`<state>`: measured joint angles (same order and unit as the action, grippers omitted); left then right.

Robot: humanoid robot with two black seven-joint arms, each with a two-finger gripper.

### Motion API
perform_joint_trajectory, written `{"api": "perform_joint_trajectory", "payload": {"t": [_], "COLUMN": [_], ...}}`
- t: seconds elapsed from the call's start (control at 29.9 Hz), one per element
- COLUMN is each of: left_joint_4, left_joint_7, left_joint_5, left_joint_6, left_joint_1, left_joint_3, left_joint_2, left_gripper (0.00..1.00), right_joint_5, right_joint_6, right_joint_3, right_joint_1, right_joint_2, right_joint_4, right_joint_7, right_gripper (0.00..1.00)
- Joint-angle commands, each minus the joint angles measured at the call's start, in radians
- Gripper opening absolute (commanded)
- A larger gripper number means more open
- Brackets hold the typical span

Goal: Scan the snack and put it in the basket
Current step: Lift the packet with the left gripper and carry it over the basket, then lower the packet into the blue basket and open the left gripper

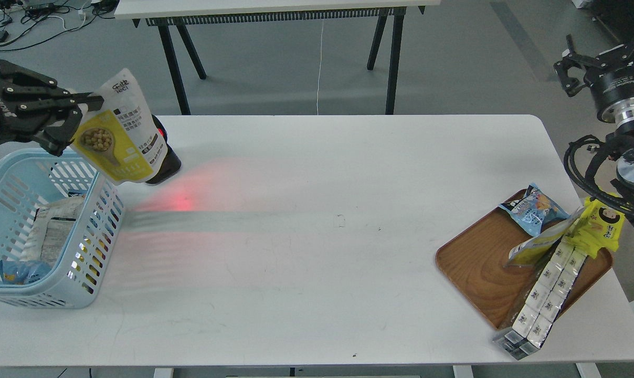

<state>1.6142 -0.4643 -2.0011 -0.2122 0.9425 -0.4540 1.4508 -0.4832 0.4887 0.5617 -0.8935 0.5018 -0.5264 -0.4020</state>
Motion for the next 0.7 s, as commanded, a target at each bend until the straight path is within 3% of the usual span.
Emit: {"api": "perform_joint_trajectory", "payload": {"t": [0.0, 0.3, 0.67], "left_joint_4": [-0.028, -0.166, -0.166], "left_joint_7": [-0.024, -0.024, -0.024], "left_joint_5": [0.013, 0.016, 0.015], "left_joint_6": [-0.001, 0.001, 0.068], "left_joint_1": [-0.002, -0.008, -0.008], "left_joint_3": [0.011, 0.038, 0.196], "left_joint_2": [0.045, 0.053, 0.056], "left_gripper": [0.0, 0.0, 0.0], "right_joint_5": [0.0, 0.0, 0.0], "right_joint_6": [0.0, 0.0, 0.0], "right_joint_3": [0.0, 0.0, 0.0], "right_joint_1": [-0.001, 0.001, -0.002], "right_joint_2": [0.0, 0.0, 0.001], "right_joint_4": [0.0, 0.0, 0.006], "right_joint_7": [0.002, 0.002, 0.0], "right_gripper": [0.99, 0.99, 0.99]}}
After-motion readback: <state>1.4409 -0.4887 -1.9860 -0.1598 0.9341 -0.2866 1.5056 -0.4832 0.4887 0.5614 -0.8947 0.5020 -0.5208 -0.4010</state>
